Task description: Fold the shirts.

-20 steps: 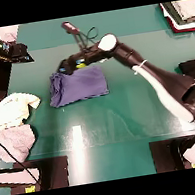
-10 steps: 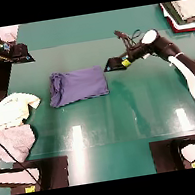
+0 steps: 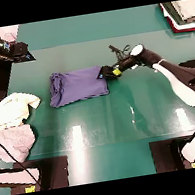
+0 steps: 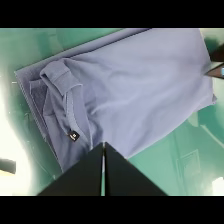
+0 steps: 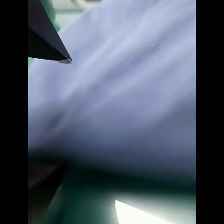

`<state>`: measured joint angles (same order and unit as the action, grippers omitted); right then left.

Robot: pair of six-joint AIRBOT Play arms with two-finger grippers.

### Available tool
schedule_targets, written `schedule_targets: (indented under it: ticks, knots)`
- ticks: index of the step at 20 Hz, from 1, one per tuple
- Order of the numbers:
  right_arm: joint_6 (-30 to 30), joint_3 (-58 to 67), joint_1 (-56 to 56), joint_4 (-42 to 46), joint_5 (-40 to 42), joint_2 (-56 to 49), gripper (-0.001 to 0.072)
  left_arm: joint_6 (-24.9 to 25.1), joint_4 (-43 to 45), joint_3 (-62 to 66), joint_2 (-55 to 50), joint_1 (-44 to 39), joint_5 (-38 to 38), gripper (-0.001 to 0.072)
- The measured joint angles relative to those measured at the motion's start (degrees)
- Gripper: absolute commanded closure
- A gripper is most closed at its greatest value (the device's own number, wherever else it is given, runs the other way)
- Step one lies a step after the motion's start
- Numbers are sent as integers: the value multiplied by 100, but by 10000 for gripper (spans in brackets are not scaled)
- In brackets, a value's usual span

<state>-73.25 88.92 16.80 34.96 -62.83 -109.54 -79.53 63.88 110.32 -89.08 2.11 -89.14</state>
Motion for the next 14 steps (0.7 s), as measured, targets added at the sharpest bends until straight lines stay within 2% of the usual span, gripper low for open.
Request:
schedule_targets:
  ticks: [2,3,4,5,10,14]
  knots:
    - [-74,378,236,-216,-24,-343,193,0,-9,0,0,-2,-15,683]
    - [-107,540,350,-302,-24,-487,365,0,-7,0,0,-2,-28,682]
    - [-120,699,466,-332,-24,-610,601,0,-7,0,0,-2,-31,682]
    - [-122,844,564,-393,-11,-702,698,0,-7,0,0,0,-42,682]
    - [44,1412,713,-459,0,-774,699,2,-7,0,0,0,-105,682]
    - [57,1600,195,210,-463,-48,699,28,-7,0,0,0,-195,682]
